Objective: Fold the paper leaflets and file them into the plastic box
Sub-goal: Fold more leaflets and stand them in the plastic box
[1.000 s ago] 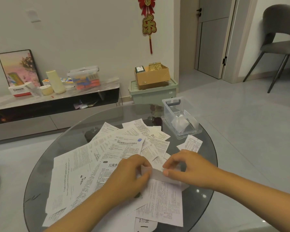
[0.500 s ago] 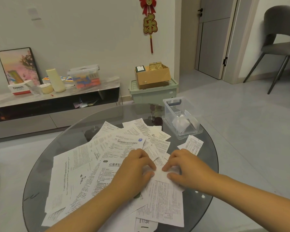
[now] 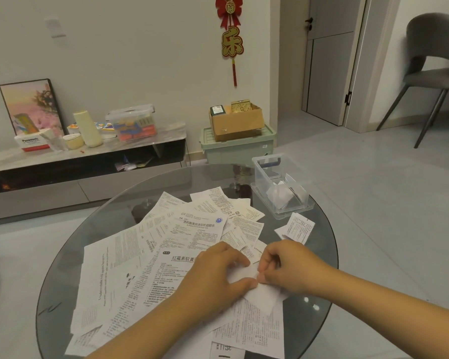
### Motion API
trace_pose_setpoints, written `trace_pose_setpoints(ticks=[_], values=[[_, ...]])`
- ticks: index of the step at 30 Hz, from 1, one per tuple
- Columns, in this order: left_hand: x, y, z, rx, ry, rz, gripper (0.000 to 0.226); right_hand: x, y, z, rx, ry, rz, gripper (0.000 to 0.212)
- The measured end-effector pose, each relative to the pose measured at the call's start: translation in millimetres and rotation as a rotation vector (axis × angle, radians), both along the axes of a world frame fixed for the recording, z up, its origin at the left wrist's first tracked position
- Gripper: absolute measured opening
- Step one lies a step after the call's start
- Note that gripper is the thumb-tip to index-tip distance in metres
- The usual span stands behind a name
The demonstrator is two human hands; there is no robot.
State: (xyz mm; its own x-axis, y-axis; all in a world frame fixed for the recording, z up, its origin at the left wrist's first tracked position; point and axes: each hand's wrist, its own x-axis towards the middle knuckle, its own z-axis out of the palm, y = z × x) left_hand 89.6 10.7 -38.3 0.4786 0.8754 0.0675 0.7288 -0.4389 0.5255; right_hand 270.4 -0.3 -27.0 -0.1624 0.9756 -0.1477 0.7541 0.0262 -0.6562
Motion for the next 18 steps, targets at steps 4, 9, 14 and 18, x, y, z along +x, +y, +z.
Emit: trace_pose_setpoints(ticks=[4, 9, 14, 18], values=[[4, -1, 5, 0.030, -0.009, -0.001, 0.029, 1, -3, 4, 0.024, 0.028, -0.015, 0.020], [12, -3, 12, 0.071, -0.143, 0.066, 0.013, 2, -5, 7, 0.282, 0.123, -0.047, 0.021], [22, -1, 19, -0.020, -0.462, 0.166, 0.024, 5, -4, 3, 0.218, 0.272, -0.098, 0.019], [30, 0, 22, -0.097, -0.529, 0.148, 0.015, 14, -2, 8, 0.122, 0.442, -0.208, 0.003]])
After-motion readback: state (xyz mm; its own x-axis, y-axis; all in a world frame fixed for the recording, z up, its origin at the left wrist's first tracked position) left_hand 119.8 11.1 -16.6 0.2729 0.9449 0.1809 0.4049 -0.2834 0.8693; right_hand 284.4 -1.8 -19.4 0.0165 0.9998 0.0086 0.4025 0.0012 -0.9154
